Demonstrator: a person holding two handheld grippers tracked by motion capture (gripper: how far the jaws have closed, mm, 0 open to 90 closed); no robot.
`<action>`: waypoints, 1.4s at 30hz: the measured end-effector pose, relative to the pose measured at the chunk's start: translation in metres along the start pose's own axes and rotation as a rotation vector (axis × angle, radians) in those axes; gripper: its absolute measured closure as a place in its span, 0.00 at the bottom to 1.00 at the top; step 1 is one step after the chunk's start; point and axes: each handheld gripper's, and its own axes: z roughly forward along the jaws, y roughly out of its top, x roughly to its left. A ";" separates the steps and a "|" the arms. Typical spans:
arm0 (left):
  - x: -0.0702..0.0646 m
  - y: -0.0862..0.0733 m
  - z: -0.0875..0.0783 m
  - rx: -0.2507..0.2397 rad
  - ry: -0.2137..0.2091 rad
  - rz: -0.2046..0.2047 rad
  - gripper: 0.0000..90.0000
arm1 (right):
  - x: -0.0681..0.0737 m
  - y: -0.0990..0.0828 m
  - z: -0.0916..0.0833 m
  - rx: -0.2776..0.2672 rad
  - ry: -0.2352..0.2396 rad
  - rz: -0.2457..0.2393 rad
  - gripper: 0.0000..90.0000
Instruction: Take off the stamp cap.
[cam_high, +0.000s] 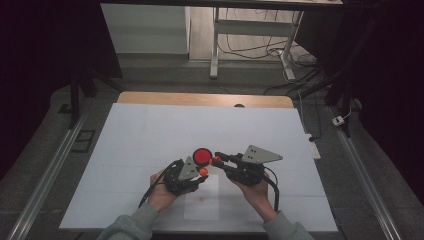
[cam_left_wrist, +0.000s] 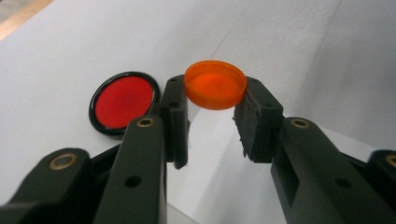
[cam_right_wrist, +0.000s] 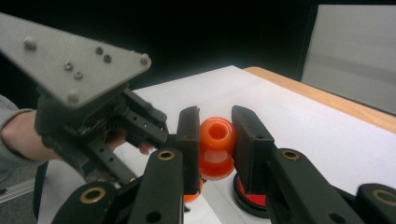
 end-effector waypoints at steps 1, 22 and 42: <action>0.001 -0.001 -0.001 -0.001 0.001 -0.004 0.73 | 0.000 0.000 0.000 0.000 0.000 0.000 0.80; 0.020 -0.015 -0.026 -0.060 0.019 -0.081 0.72 | -0.006 -0.005 0.001 0.016 -0.008 0.023 0.80; 0.041 -0.047 -0.068 -0.115 0.067 -0.189 0.72 | -0.010 -0.006 -0.002 0.013 -0.032 0.025 0.80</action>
